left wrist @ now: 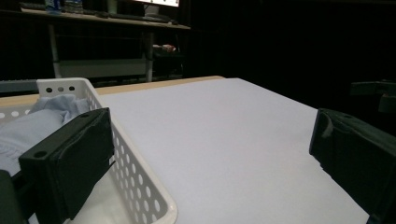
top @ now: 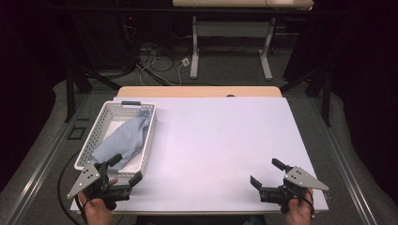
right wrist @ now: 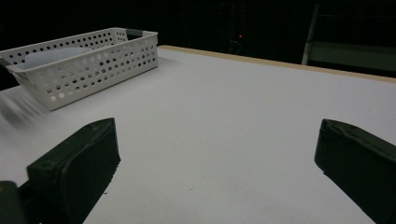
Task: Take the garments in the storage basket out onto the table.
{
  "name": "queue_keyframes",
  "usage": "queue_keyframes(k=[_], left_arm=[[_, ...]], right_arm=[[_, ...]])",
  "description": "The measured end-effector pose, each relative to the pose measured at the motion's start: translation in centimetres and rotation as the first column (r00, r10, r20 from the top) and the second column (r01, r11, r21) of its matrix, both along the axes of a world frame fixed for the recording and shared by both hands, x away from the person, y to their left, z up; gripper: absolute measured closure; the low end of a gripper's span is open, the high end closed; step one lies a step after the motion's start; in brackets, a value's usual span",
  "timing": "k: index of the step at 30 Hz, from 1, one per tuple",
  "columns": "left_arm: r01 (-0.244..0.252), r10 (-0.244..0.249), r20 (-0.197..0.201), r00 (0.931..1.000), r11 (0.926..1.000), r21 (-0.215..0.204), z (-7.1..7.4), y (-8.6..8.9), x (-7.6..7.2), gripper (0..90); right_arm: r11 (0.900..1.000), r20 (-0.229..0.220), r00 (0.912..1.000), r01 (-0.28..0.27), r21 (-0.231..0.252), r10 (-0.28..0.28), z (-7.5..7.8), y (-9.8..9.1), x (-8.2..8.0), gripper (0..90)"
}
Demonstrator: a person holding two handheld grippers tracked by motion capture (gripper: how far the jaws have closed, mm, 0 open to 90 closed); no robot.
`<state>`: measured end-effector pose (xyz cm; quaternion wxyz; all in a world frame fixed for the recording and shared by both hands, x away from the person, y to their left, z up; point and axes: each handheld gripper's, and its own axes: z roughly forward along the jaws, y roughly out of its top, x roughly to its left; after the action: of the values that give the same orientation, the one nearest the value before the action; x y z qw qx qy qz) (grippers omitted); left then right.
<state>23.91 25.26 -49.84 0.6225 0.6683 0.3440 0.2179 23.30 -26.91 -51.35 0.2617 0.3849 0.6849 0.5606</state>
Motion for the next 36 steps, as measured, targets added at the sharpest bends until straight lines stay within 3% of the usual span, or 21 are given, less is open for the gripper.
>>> queue_keyframes(k=[10,19,26,27,33,36], left_arm=[[-0.032,0.031,-0.052,0.9982,0.9993,-0.021,0.6,0.1,1.3,0.1],[-0.053,0.056,-0.086,0.9948,0.9980,0.034,1.9,0.1,1.9,0.1],[-0.049,0.052,-0.084,0.9951,0.9981,0.038,2.8,0.5,1.9,0.2],[-0.051,0.055,-0.081,0.9952,0.9973,0.053,3.0,0.6,2.0,0.2],[-0.038,0.050,-0.129,0.9904,0.9951,0.092,3.7,0.3,2.8,0.2],[-0.051,0.064,-0.131,0.9893,0.9933,0.103,3.9,0.3,3.1,0.2]], right_arm=[[0.9995,-0.026,0.9996,-0.011,-0.029,0.010,-0.6,-0.1,0.9,0.0],[0.9997,-0.044,0.9987,0.026,-0.003,-0.026,-0.6,-0.5,1.1,0.0],[0.9997,-0.037,0.9992,0.015,-0.018,-0.016,-0.6,-0.2,1.0,0.0],[0.9995,-0.036,0.9993,0.008,-0.030,-0.009,-0.6,-0.1,1.0,0.0],[0.9991,-0.040,0.9992,-0.009,-0.041,0.007,-0.9,0.5,1.3,0.0],[0.9991,-0.047,0.9989,-0.008,-0.042,0.006,-0.9,0.6,1.2,0.0]])
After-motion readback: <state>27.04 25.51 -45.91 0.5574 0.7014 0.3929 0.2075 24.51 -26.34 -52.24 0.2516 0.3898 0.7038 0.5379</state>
